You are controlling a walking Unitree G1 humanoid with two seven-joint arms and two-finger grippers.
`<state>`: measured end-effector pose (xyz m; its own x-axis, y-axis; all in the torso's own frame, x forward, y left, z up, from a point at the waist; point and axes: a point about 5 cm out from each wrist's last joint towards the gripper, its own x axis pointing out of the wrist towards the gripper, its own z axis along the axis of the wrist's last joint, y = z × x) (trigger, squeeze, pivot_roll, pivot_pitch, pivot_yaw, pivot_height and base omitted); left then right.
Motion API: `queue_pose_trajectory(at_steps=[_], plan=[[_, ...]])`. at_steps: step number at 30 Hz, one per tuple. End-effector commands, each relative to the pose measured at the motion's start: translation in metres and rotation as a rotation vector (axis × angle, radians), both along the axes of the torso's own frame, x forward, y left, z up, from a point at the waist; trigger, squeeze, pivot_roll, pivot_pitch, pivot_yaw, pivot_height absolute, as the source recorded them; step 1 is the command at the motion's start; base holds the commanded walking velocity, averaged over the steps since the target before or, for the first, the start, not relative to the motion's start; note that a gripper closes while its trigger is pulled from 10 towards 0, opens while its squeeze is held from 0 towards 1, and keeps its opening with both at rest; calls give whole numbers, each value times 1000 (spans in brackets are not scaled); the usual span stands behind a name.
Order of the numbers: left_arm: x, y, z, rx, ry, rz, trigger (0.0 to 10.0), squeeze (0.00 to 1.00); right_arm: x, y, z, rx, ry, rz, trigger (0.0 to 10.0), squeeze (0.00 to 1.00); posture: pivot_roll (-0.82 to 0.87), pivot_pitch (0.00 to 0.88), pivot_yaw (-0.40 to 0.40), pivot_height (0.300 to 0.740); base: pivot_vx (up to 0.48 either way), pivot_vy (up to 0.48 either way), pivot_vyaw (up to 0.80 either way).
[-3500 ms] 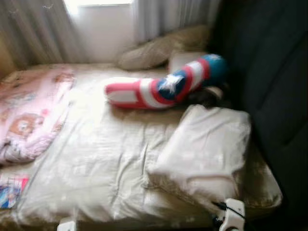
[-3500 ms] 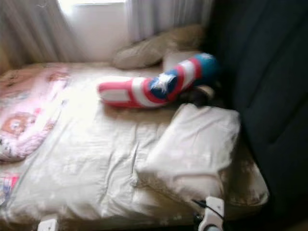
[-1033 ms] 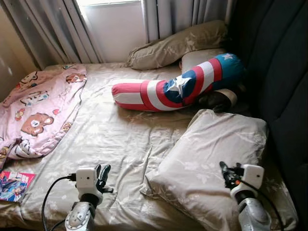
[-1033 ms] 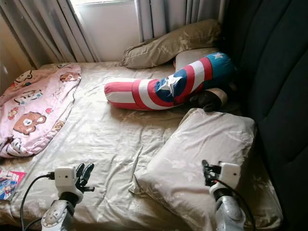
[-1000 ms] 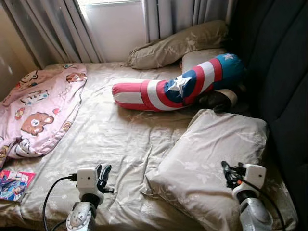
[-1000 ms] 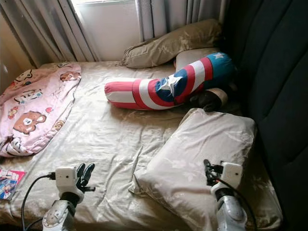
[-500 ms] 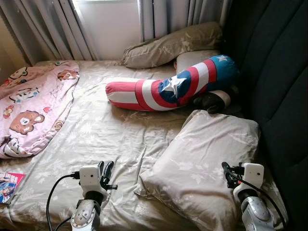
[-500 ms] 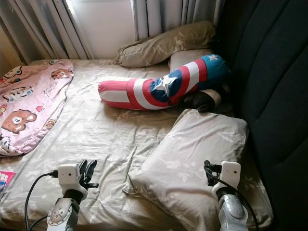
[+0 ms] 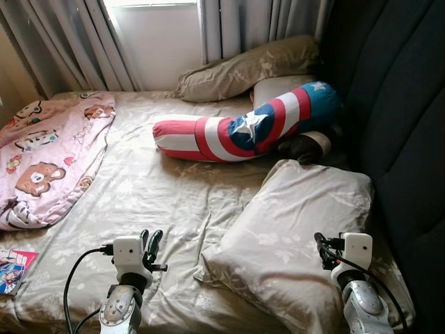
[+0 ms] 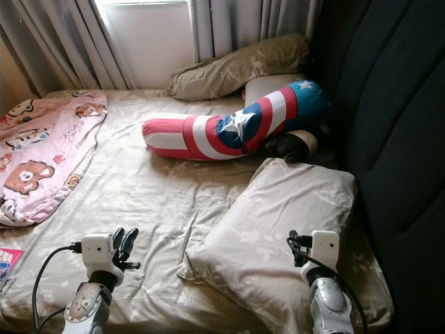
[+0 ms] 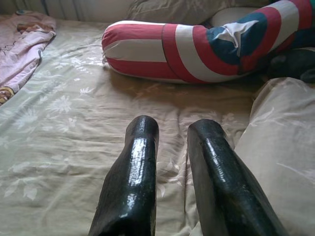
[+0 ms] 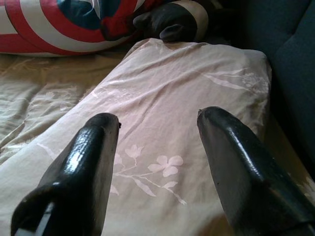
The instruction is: Clean up the room
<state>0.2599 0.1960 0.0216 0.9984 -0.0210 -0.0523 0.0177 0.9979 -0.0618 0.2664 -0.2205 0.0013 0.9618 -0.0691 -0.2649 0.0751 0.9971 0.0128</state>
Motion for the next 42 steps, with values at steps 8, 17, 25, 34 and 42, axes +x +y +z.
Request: queue_pose_trajectory(at_steps=[8, 17, 25, 34, 42], plan=[[1, 5, 3, 7, 2, 10, 10000, 0, -2, 3, -5, 7, 38, 1, 10000, 0, -20, 0, 19, 683, 0, 0, 0], [-1, 7, 2, 8, 6, 15, 10000, 0, -2, 1, -4, 14, 24, -12, 10000, 0, -15, 0, 18, 659, 0, 0, 0], [0, 7, 2, 2, 19, 4, 10000, 0, -2, 1, -5, 13, 33, -14, 10000, 0, -16, 0, 19, 659, 0, 0, 0], [0, 9, 2, -1, 29, 15, 10000, 0, -2, 2, -6, 18, 44, -10, 10000, 0, -12, 0, 16, 659, 0, 0, 0], [1, 10, 2, -1, 29, 15, 10000, 0, -1, 3, -6, 24, 45, -6, 10000, 0, -12, 0, 17, 659, 0, 0, 0]])
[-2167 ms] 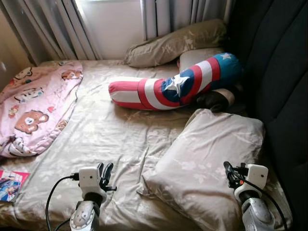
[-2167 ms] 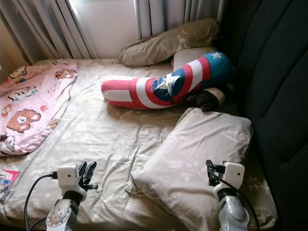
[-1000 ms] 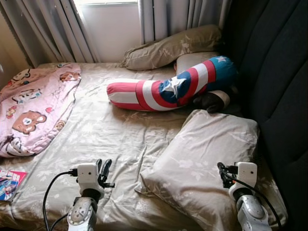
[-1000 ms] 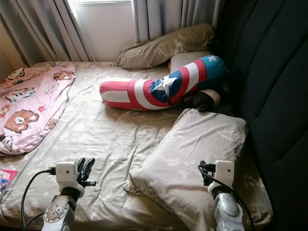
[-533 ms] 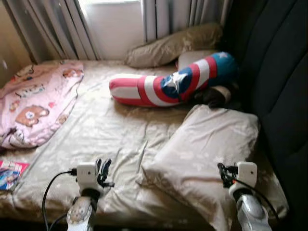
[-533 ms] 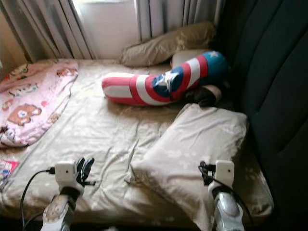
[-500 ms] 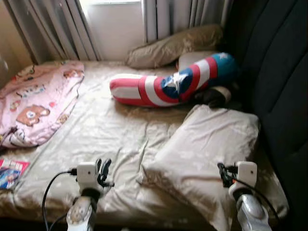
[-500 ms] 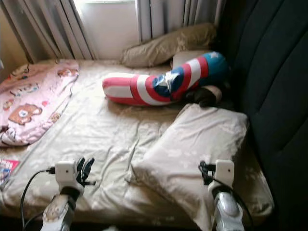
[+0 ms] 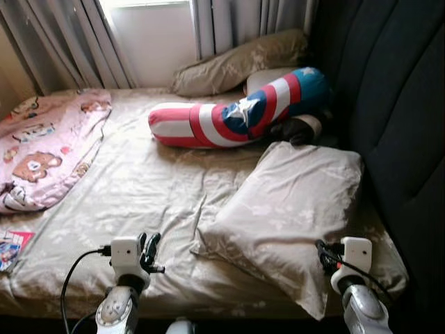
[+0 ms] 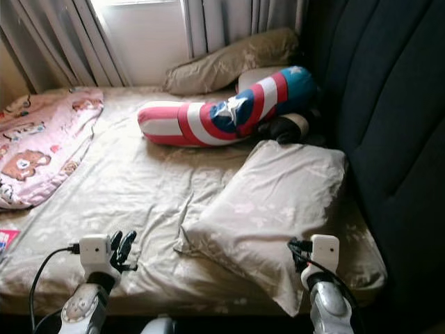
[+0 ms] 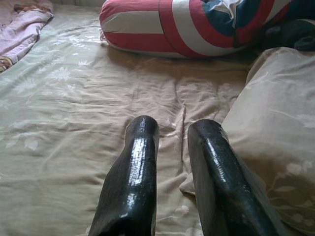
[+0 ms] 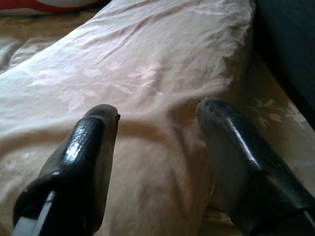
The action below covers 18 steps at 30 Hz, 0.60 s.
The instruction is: Clean up the room
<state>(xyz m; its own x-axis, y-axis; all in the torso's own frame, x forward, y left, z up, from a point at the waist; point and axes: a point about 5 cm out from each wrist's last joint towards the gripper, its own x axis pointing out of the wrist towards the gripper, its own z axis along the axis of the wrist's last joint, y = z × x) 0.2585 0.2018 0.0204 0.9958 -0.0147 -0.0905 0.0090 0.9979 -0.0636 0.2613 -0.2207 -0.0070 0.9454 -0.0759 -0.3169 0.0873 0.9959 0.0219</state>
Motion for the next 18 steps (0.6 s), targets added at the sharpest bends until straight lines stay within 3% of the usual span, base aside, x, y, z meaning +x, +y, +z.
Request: queue_pose_trajectory(at_steps=[1, 18], plan=[[2, 4, 3, 0, -9, 8, 10000, 0, 5, 3, 3, 12, -9, 4, 10000, 0, -12, 0, 17, 659, 0, 0, 0], [3, 4, 4, -3, -6, -7, 10000, 0, 4, 7, 1, 11, 1, 5, 10000, 0, -10, 0, 21, 659, 293, 0, 0]])
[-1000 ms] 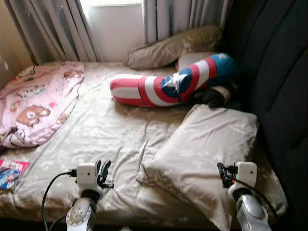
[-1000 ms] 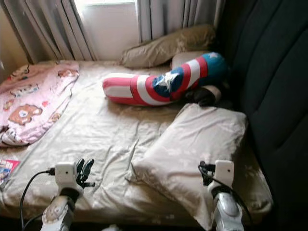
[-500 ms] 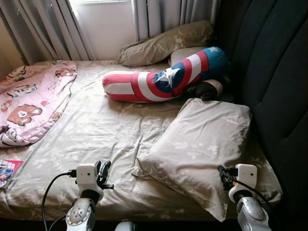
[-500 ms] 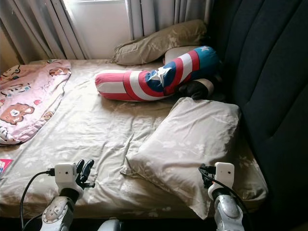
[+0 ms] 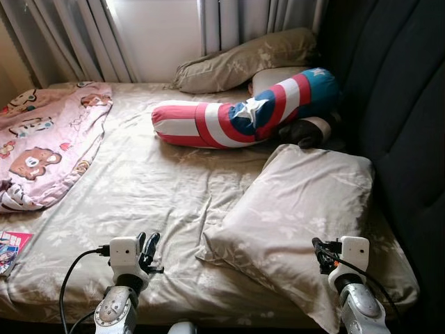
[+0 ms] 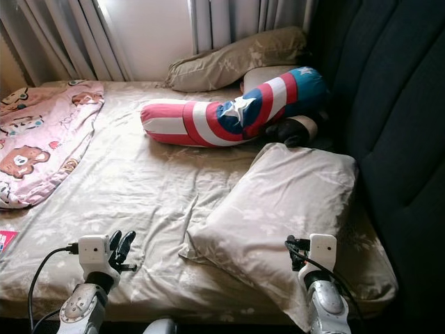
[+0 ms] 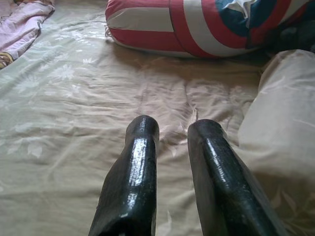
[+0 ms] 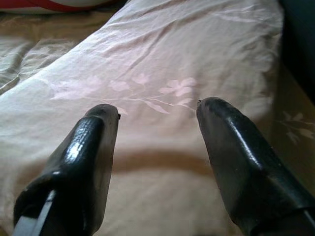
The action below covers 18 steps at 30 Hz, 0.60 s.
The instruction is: Clean up the room
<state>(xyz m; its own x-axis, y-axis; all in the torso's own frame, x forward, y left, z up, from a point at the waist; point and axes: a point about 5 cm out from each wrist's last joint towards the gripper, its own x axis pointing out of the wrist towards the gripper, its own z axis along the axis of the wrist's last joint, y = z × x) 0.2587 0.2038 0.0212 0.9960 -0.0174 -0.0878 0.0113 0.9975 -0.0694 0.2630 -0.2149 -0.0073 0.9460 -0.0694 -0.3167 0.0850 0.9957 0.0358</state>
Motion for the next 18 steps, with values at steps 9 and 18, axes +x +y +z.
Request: queue_pose_trajectory(at_steps=[9, 18], plan=[[3, 4, 4, 6, -1, -6, 10000, 0, 1, -13, 1, -26, 20, -121, 10000, 0, -8, 0, 25, 659, 192, 0, 0], [2, 9, 5, 17, 2, -5, 10000, 0, -5, -16, -10, 18, 118, -141, 10000, 0, -5, 0, 37, 659, 0, 0, 0]])
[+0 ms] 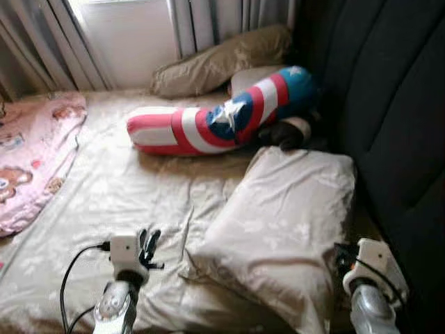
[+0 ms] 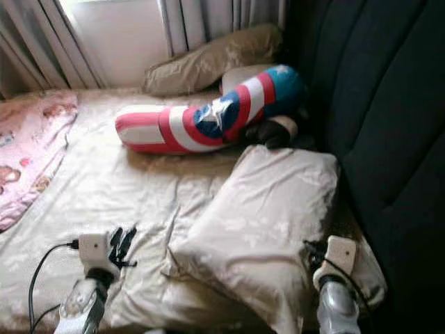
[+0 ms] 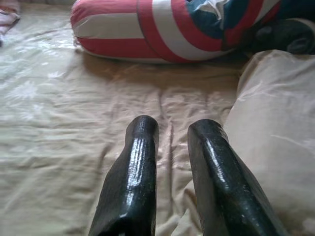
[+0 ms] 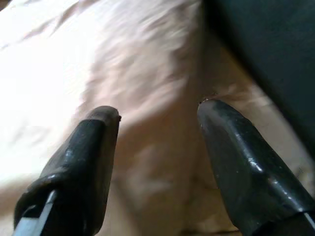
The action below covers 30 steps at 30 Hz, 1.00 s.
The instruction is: Clean up the room
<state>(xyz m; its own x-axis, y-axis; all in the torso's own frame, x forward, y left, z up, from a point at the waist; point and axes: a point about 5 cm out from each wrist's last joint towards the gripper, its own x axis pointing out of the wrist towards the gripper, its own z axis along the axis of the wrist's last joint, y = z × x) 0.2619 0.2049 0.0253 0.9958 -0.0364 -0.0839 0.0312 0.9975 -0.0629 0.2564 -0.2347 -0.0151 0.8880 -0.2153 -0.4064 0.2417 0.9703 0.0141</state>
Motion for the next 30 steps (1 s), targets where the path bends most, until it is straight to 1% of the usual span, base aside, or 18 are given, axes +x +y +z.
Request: queue_pose_trajectory(at_steps=[1, 3, 5, 9, 12, 16, 19, 24, 26, 30], plan=[[-2, 8, 1, 12, 7, 14, 10000, 0, 1, 5, -3, 37, 24, 21, 10000, 1000, -5, 0, 39, 659, 0, 0, 0], [-3, 9, 1, 16, 9, 13, 10000, 0, 1, 9, -5, 79, 35, 41, 10000, 1000, -2, 0, 41, 659, 0, 0, 0], [-4, 11, 1, 23, 13, 9, 10000, 0, -1, 11, -9, 77, 80, 62, 10000, 1000, 4, 0, 43, 659, 0, 0, 0], [-7, 13, 1, 34, 16, 2, 10000, 0, -1, 9, -10, 86, 107, 34, 10000, 1000, 17, 0, 48, 659, 0, 0, 0], [-9, 15, 2, 39, 17, 0, 10000, 0, -1, 10, -11, 79, 117, 37, 10000, 1000, 24, 0, 50, 659, 0, 0, 0], [-12, 19, 3, 50, 18, -5, 10000, 0, 1, 13, -11, 119, 117, 26, 10000, 1000, 37, 0, 64, 659, 0, 0, 0], [-13, 20, 4, 60, 21, -20, 10000, 0, 3, 17, -11, 128, 126, 25, 10000, 1000, 39, 0, 71, 659, 0, 0, 0], [-15, 22, 6, 68, 17, -28, 10000, 0, 4, 16, -11, 182, 118, -39, 10000, 1000, 54, 0, 78, 659, 0, 0, 0], [-17, 24, 7, 82, 20, -33, 10000, 0, 1, 12, -12, 252, 107, -130, 10000, 1000, 63, 0, 87, 659, 0, 0, 0], [-18, 26, 8, 86, 23, -35, 10000, 0, 1, 11, -11, 249, 85, -144, 10000, 1000, 64, 0, 94, 659, 0, 0, 0]])
